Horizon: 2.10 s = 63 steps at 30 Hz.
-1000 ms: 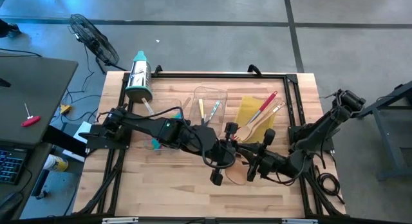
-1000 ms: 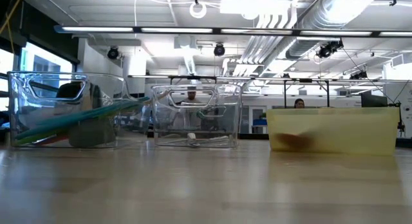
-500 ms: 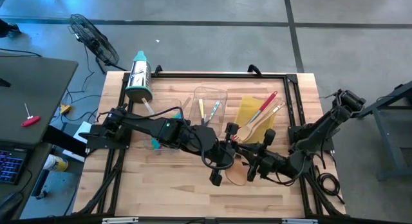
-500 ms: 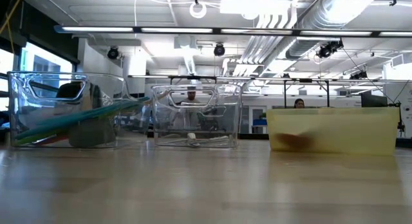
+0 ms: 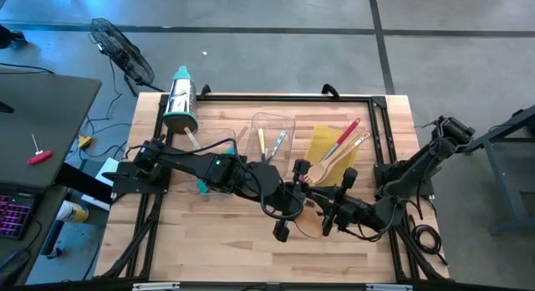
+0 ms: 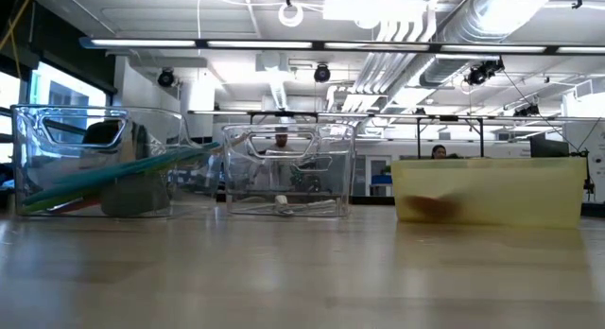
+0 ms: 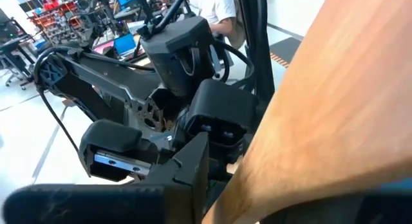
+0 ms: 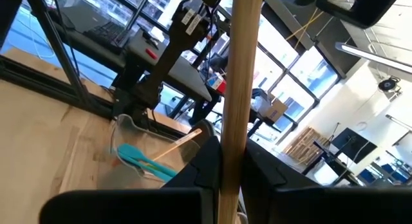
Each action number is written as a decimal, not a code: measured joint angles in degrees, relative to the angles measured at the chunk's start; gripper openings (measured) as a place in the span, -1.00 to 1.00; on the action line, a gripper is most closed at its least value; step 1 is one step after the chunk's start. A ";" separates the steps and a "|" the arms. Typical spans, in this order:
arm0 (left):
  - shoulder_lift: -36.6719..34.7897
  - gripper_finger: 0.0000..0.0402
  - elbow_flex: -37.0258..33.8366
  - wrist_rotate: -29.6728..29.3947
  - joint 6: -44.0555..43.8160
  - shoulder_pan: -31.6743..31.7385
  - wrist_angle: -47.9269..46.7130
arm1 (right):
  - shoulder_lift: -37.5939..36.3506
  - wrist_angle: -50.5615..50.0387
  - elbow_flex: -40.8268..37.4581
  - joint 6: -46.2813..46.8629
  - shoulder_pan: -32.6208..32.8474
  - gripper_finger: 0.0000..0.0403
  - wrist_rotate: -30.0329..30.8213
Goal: Pick & Place Kitchen Items
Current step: Put the brown serving spoon into the yellow bin
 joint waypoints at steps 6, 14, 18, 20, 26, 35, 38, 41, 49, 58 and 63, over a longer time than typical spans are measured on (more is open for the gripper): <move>0.00 -0.18 0.03 -0.04 -3.15 -0.02 -0.03 | 0.04 -0.44 0.00 -0.01 0.40 -0.87 0.48; -0.02 0.45 0.04 -2.93 -2.58 0.00 0.41 | 0.04 -3.33 0.00 0.77 0.64 -0.87 2.47; -0.55 0.57 0.02 -4.53 -2.39 -0.02 -0.24 | 0.04 -5.83 -0.02 0.08 1.24 -0.87 8.29; -0.93 0.58 0.02 -5.27 -2.46 -0.01 -0.13 | 0.02 -6.14 0.00 -1.50 2.14 -0.87 12.72; -3.36 0.57 -0.09 -11.95 -5.36 -0.86 -2.04 | -1.07 -9.19 0.07 -3.11 4.66 -0.87 22.35; -6.24 0.57 0.02 -12.73 -8.17 -3.27 -1.77 | -3.92 -15.68 0.04 -1.11 6.40 -0.87 25.92; -6.48 0.57 0.04 -13.05 -8.50 -3.83 -1.27 | -4.04 -16.00 -0.02 -1.74 6.38 -0.87 25.71; -6.91 0.57 0.02 -13.38 -9.22 -5.04 -1.76 | -4.09 -18.86 -0.02 -2.54 5.90 -0.87 25.55; -9.58 0.57 0.04 -18.91 -9.40 -10.44 -2.56 | -4.02 -31.71 -0.11 -2.20 0.82 -0.87 25.27; -11.17 0.57 0.04 -28.10 -13.49 -18.41 -9.00 | -4.10 -47.50 -0.09 -2.12 -6.11 -0.87 25.42; -11.14 0.57 0.04 -31.60 -18.24 -21.46 -12.21 | -4.09 -55.42 -0.09 -1.87 -12.64 -0.87 25.48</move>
